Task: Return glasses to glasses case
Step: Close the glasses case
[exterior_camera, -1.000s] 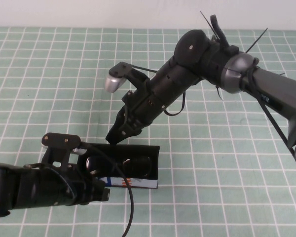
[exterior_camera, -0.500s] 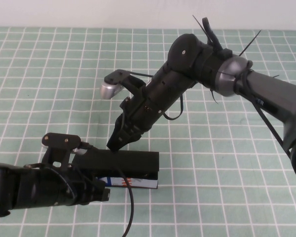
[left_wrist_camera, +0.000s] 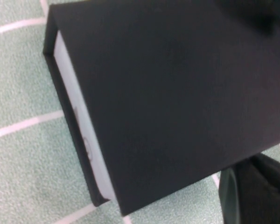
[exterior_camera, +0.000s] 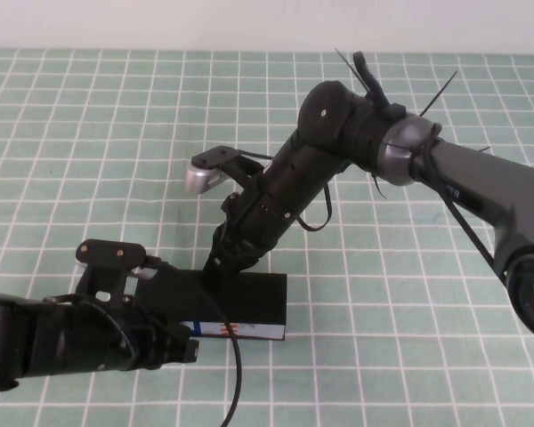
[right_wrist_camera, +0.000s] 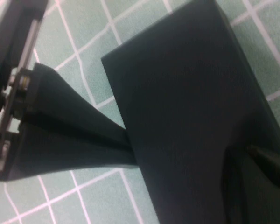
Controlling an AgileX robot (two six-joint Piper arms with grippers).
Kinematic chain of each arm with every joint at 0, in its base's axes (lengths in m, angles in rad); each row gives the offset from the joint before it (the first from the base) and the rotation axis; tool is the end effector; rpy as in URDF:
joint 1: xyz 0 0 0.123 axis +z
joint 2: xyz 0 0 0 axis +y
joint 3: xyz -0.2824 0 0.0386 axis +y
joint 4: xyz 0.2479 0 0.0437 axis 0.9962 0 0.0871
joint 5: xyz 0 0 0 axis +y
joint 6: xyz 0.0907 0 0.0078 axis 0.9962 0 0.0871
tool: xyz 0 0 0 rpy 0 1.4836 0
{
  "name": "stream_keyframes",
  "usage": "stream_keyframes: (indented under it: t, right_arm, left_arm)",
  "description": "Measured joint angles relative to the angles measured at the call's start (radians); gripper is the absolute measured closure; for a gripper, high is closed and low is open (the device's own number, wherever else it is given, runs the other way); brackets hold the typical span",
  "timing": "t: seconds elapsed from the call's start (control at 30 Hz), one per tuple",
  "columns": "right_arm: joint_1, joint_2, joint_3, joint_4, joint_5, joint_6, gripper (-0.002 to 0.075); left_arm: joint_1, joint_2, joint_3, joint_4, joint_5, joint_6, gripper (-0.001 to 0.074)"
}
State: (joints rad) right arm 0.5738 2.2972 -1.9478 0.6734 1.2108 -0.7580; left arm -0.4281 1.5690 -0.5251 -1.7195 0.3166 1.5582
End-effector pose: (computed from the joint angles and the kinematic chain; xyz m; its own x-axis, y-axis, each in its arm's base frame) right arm 0.3725 0.3041 0.1920 -0.4831 -0.7621 -0.4311 -0.8547 0.3034 0.4213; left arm 0.2192 -0.1310 0.1449 -0.8024 0.1903 -0.5656 0.4386 0.8308 -0.3427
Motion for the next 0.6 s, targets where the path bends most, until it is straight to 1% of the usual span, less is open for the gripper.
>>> stream_keyframes:
  t: [0.37,0.6]
  right_arm:
    - [0.0,0.004,-0.002,0.001,0.0,-0.006,0.0739]
    - [0.0,-0.088,-0.049,-0.038,0.002,-0.013,0.0739]
  left_arm:
    - [0.0,0.0,0.0,0.017,0.01,0.0,0.0737]
    - [0.0,-0.095,0.0,0.091,0.126,0.047,0.0737]
